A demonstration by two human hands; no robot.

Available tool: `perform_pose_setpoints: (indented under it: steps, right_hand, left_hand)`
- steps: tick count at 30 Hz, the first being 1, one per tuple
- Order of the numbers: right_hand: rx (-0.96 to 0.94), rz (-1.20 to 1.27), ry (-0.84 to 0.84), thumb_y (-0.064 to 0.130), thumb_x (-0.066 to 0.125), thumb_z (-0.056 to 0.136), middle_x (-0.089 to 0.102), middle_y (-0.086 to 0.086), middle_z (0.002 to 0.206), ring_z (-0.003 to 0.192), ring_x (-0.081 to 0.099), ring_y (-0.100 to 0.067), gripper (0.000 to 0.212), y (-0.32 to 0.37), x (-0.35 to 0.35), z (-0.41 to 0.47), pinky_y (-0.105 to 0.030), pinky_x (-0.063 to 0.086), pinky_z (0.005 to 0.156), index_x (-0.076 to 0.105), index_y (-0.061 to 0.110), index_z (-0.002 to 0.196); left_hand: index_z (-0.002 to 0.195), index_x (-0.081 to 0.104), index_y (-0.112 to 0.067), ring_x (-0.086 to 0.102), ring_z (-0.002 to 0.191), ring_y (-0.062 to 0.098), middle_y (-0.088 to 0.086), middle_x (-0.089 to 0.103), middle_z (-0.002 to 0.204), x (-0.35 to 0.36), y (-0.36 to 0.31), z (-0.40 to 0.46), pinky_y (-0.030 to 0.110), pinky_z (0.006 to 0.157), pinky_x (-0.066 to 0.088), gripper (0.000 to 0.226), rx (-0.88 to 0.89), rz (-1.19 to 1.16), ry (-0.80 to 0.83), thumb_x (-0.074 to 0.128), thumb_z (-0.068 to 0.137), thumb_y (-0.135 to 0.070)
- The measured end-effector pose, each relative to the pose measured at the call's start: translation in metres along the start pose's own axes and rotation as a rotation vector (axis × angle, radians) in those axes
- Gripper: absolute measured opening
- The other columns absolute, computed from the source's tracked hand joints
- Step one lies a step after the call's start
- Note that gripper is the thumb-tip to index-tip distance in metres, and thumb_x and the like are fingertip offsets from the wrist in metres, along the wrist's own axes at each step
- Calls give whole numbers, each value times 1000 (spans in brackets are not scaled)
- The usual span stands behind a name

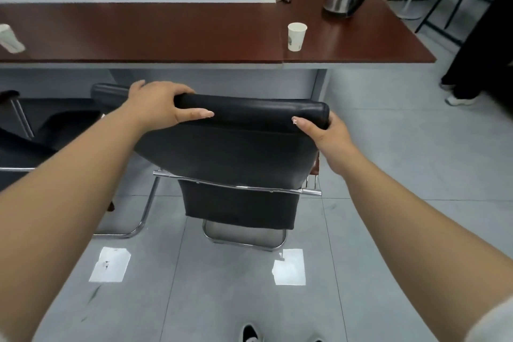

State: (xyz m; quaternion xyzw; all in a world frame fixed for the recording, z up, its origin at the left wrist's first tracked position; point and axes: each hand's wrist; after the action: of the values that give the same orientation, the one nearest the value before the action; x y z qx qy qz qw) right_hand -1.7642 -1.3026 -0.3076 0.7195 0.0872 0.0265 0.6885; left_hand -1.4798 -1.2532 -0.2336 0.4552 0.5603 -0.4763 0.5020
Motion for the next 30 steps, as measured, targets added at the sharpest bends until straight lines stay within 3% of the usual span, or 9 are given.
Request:
perform_pose_setpoints:
  steps: [2, 5, 9, 14, 19, 22, 27, 30]
  right_hand:
    - [-3, 2, 6, 30, 74, 77, 63, 12, 96, 97, 59, -8, 24, 0, -1, -1, -22, 45, 87, 57, 31, 93]
    - [-3, 25, 7, 29, 71, 80, 61, 15, 92, 89, 57, 0, 18, 1, 0, 0, -16, 45, 81, 55, 32, 87]
    - [17, 113, -52, 33, 76, 74, 66, 6, 100, 105, 61, -19, 23, -2, -5, 10, -39, 47, 99, 60, 30, 90]
    - [15, 121, -17, 34, 75, 73, 66, 0, 105, 108, 60, -24, 23, 2, -16, 33, -45, 46, 100, 62, 31, 91]
    - [28, 156, -32, 25, 72, 78, 66, 0, 96, 96, 63, -20, 16, 2, -40, 40, -28, 52, 82, 62, 25, 89]
    - [35, 174, -63, 16, 64, 86, 64, 3, 89, 83, 62, -12, 9, 2, -58, 44, -20, 50, 67, 59, 23, 87]
    - [66, 186, -15, 27, 73, 75, 66, 1, 95, 89, 64, -14, 22, -1, -66, 45, -21, 50, 70, 61, 23, 93]
    - [84, 197, 4, 26, 70, 81, 65, 2, 100, 95, 62, -15, 25, -1, -66, 39, -20, 49, 73, 59, 20, 103]
  left_hand:
    - [126, 52, -27, 47, 121, 25, 0, 58, 125, 0, 1, 1, 43, 105, 26, 91, 37, 21, -18, 34, 56, -82]
    - [119, 56, -26, 47, 117, 25, -1, 60, 117, 2, -1, 3, 40, 100, 26, 86, 40, -4, -66, 36, 56, -80]
    - [111, 61, -20, 45, 117, 26, 2, 62, 112, 4, -18, 13, 39, 100, 21, 73, 12, -80, -140, 47, 62, -73]
    - [100, 62, -19, 45, 112, 25, -3, 58, 96, 4, -26, 23, 39, 98, 21, 64, -29, -133, -187, 52, 63, -71]
    - [108, 62, -16, 44, 115, 24, 1, 61, 108, 11, -53, 23, 40, 99, 20, 65, -61, -153, -236, 57, 68, -67]
    - [103, 62, -18, 46, 112, 23, -2, 59, 100, 16, -75, 23, 40, 96, 22, 65, -59, -126, -245, 53, 66, -71]
    - [97, 58, -22, 46, 109, 23, -7, 53, 92, 13, -77, 21, 40, 97, 21, 57, -50, -132, -180, 53, 67, -71]
    - [104, 58, -22, 46, 110, 24, -6, 54, 95, 12, -78, 17, 40, 99, 21, 61, -43, -125, -159, 51, 69, -71]
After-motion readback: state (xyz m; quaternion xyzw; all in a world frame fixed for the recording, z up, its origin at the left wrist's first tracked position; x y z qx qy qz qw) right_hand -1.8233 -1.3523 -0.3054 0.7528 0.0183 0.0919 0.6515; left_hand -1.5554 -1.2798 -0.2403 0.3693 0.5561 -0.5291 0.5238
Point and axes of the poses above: each hand's wrist, its own z-axis towards the middle knuckle, its own x-axis out of the palm, y = z × x
